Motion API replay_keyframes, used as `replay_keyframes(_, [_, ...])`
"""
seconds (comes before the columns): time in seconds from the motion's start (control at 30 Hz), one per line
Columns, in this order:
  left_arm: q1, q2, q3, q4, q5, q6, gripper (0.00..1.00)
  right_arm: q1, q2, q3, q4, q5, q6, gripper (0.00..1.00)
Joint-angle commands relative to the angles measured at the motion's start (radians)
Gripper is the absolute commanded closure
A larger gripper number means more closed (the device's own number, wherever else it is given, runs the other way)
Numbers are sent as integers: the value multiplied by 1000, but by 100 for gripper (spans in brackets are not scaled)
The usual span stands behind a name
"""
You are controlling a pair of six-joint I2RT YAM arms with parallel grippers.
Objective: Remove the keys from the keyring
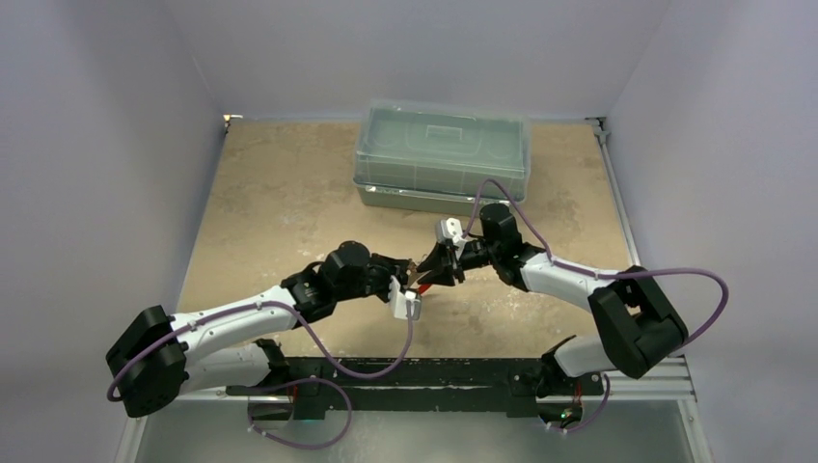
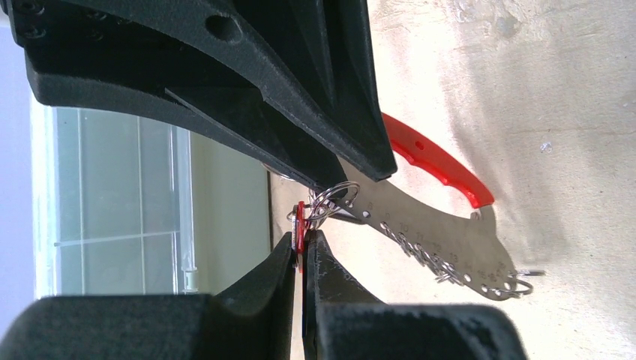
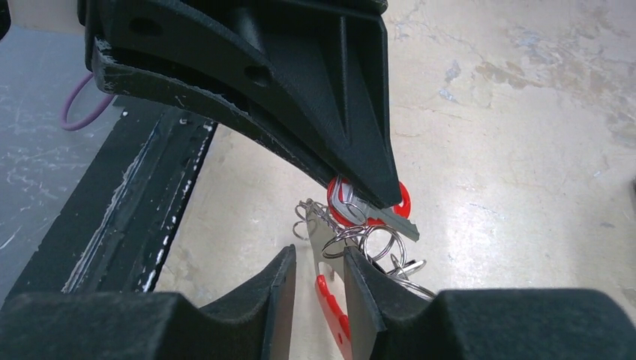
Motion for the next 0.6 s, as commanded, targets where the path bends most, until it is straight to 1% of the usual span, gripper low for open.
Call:
replay_keyframes(0.0, [9,-2,37,50,34,-45,100,-1,-23,-18,86,6,23,69])
replay_keyframes(0.1, [12,0,40,56,33,-63,100,-1,-19,-21,94,12,23,74])
replay_keyframes(0.17, [15,4,49,57,33,-80,100,-2,-15,-21,97,13,26,75])
replay_keyframes(0.47, [16,13,58,56,39,-93,100,0,8,-19,123,9,61,69])
replay_keyframes(0.57, [18,17,63,57,34,-101,100,0,13,-26,126,10,57,68])
